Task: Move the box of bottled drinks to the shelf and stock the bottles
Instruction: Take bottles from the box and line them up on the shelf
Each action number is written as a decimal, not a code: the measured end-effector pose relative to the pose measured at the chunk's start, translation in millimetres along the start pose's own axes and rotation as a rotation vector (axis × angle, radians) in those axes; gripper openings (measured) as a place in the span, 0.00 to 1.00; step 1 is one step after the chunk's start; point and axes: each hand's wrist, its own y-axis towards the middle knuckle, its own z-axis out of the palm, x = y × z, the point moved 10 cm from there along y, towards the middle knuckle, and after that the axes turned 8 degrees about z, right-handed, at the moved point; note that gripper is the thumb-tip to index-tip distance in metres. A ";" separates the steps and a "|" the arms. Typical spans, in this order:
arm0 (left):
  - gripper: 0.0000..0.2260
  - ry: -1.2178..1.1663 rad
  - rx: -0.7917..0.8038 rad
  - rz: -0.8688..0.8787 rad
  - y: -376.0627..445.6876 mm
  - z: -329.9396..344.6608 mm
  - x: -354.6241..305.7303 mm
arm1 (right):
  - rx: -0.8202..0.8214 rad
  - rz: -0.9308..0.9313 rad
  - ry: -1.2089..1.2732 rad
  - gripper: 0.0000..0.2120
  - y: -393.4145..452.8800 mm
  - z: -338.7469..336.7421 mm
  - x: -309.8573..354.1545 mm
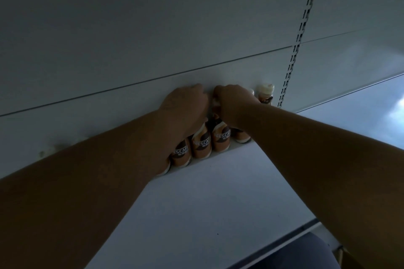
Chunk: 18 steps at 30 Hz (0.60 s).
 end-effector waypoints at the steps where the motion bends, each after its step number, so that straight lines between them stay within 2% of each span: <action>1: 0.14 -0.009 0.006 -0.008 0.2 -0.7 0.5 | 0.004 0.007 0.003 0.13 -0.2 -0.5 0.2; 7: 0.15 -0.039 0.035 -0.038 4.5 -2.2 -0.1 | 0.061 0.018 0.084 0.24 -7.7 -15.2 -2.9; 11: 0.14 -0.053 0.059 -0.047 11.1 -6.9 -4.7 | -0.044 0.026 0.091 0.17 -8.3 -39.2 -26.1; 14: 0.09 -0.024 -0.002 -0.070 17.3 -13.5 -8.1 | -0.098 0.060 0.042 0.10 -9.9 -47.0 -56.2; 18: 0.10 0.064 -0.091 -0.022 31.0 -28.6 -33.0 | -0.139 0.101 0.017 0.11 -11.4 -47.9 -91.3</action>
